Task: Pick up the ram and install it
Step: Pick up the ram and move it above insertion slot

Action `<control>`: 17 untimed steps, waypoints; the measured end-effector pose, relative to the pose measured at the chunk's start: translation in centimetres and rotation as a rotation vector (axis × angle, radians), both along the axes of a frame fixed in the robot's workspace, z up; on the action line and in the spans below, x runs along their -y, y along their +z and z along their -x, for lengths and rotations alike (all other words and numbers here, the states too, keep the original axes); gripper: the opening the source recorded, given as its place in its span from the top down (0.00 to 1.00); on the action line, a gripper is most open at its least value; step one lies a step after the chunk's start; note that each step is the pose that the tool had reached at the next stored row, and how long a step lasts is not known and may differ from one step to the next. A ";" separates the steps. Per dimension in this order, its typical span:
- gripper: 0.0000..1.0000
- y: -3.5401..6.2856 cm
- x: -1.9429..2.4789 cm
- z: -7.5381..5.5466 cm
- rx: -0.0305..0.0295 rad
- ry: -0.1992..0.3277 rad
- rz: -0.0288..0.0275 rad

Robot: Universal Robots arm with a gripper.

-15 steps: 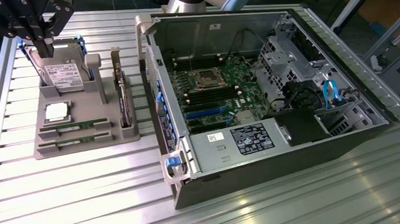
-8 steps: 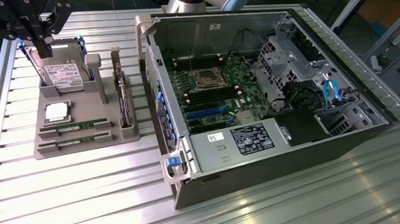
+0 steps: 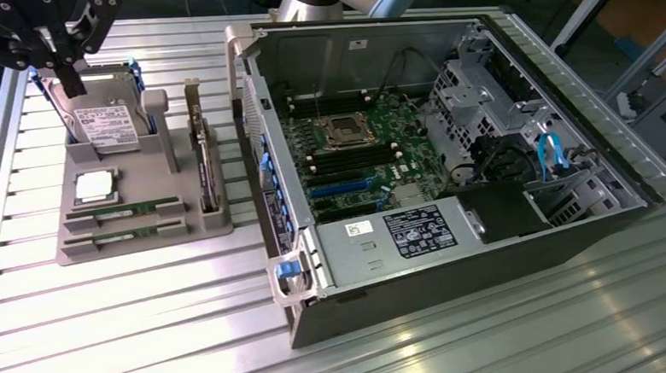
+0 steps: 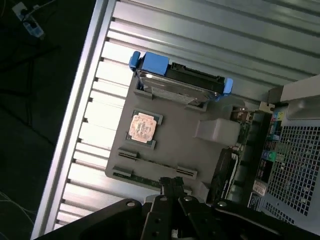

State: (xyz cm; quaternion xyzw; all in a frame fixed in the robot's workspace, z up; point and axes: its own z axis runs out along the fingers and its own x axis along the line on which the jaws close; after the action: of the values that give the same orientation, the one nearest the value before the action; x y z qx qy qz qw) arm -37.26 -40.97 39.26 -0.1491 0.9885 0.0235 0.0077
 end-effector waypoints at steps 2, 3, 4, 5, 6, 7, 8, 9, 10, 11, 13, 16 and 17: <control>0.89 0.00 0.00 0.0 0.0000 0.038 0.0000; 0.89 0.00 0.00 0.0 0.0000 0.056 0.0000; 0.89 0.00 0.00 0.0 0.0000 0.077 0.0000; 0.89 0.00 0.00 0.0 0.0000 0.095 0.0000; 0.89 0.00 0.00 0.0 0.0000 0.112 0.0000; 0.89 0.00 0.00 0.0 0.0000 0.130 0.0000; 0.89 0.00 0.00 0.0 0.0000 0.146 0.0000; 0.89 0.00 0.00 0.0 0.0000 0.163 0.0000; 0.89 0.00 0.00 0.0 0.0000 0.182 0.0000; 0.89 0.00 0.00 0.0 0.0000 0.199 0.0000; 0.89 0.00 0.00 0.0 0.0000 0.229 0.0000; 0.89 0.00 0.00 0.0 0.0000 0.278 0.0000; 0.89 0.00 0.00 0.0 0.0000 0.291 0.0000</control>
State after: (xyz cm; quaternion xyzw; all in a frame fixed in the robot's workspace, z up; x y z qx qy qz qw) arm -37.26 -40.97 39.26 -0.2906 0.9565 0.0244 0.0042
